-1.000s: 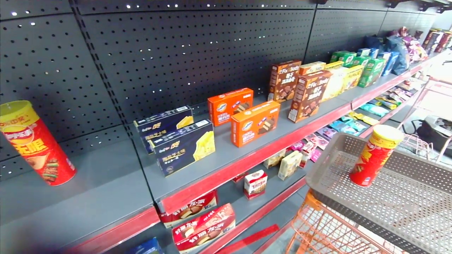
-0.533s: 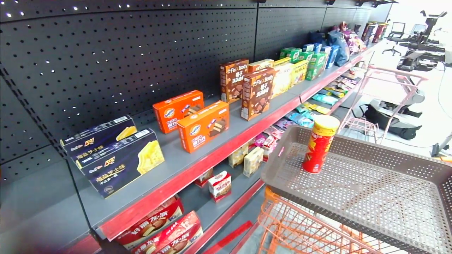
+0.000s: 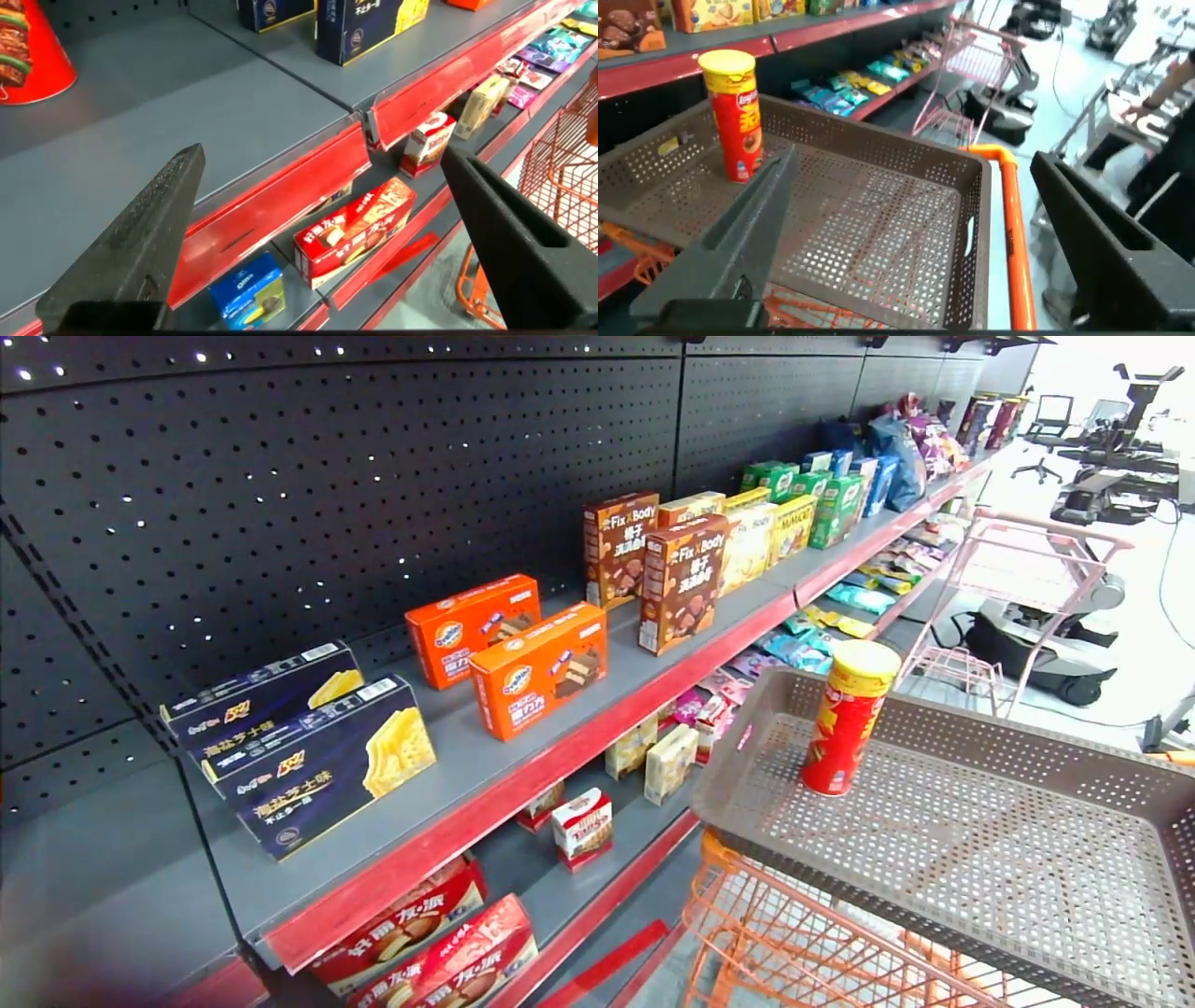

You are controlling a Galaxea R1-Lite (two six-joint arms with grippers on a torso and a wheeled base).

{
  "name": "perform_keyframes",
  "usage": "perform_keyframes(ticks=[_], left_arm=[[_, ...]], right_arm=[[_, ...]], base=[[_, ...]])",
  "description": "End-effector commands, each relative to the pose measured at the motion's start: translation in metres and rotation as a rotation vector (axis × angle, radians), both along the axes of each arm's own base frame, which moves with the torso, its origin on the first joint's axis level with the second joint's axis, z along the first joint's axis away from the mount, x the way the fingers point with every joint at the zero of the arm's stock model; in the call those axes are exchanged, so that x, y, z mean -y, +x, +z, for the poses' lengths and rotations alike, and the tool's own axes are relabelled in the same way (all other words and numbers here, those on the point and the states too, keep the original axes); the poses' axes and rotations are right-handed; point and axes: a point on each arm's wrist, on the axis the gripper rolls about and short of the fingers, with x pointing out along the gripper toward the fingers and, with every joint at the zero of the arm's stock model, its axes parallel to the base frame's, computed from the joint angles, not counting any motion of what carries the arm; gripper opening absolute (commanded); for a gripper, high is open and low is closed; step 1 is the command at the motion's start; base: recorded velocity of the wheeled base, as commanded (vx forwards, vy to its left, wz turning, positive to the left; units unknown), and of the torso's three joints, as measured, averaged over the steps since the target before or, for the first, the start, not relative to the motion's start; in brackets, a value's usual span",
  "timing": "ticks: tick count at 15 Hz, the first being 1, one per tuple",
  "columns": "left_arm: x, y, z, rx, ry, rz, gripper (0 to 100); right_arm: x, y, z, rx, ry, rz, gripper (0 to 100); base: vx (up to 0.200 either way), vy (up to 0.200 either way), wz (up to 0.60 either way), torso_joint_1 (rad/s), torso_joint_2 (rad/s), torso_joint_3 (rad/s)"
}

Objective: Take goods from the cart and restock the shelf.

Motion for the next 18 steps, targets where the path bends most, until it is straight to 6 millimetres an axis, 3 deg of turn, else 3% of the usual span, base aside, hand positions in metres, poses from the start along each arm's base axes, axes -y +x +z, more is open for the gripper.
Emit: perform_keyframes(ticks=[1,2,4,6,8,9,11,13,18], left_arm=[[0.0,0.0,0.0,-0.001,-0.001,0.0,100],[0.0,0.0,0.0,-0.001,-0.001,0.0,100],[0.0,0.0,0.0,-0.001,-0.001,0.0,100],[0.0,0.0,0.0,-0.001,-0.001,-0.001,100],[0.0,0.0,0.0,-0.001,-0.001,-0.001,100],[0.0,0.0,0.0,-0.001,-0.001,-0.001,100],[0.0,0.0,0.0,-0.001,-0.001,-0.001,100],[0.0,0.0,0.0,-0.001,-0.001,0.0,100],[0.0,0.0,0.0,-0.001,-0.001,0.0,100]], right_arm=[[0.014,0.042,0.035,-0.095,0.073,-0.012,100],[0.021,0.068,0.051,-0.136,0.119,-0.002,100],[0.026,0.096,0.054,-0.197,0.177,0.039,100],[0.015,0.13,0.029,-0.35,0.264,0.129,100],[-0.006,0.162,0.007,-0.426,0.342,0.083,100],[-0.011,0.175,-0.009,-0.465,0.304,0.015,100],[-0.014,0.197,-0.022,-0.51,0.236,-0.086,100],[-0.016,0.224,-0.041,-0.585,0.184,-0.102,100],[-0.025,0.281,-0.038,-0.528,0.169,0.089,100]], base=[[0.0,0.0,0.0,0.0,0.0,0.0],[0.0,0.0,0.0,0.0,0.0,0.0],[0.0,0.0,0.0,0.0,0.0,0.0],[0.0,0.0,0.0,0.0,0.0,0.0],[0.0,0.0,0.0,0.0,0.0,0.0],[0.0,0.0,0.0,0.0,0.0,0.0],[0.0,0.0,0.0,0.0,0.0,0.0],[0.0,0.0,0.0,0.0,0.0,0.0],[0.0,0.0,0.0,0.0,0.0,0.0]])
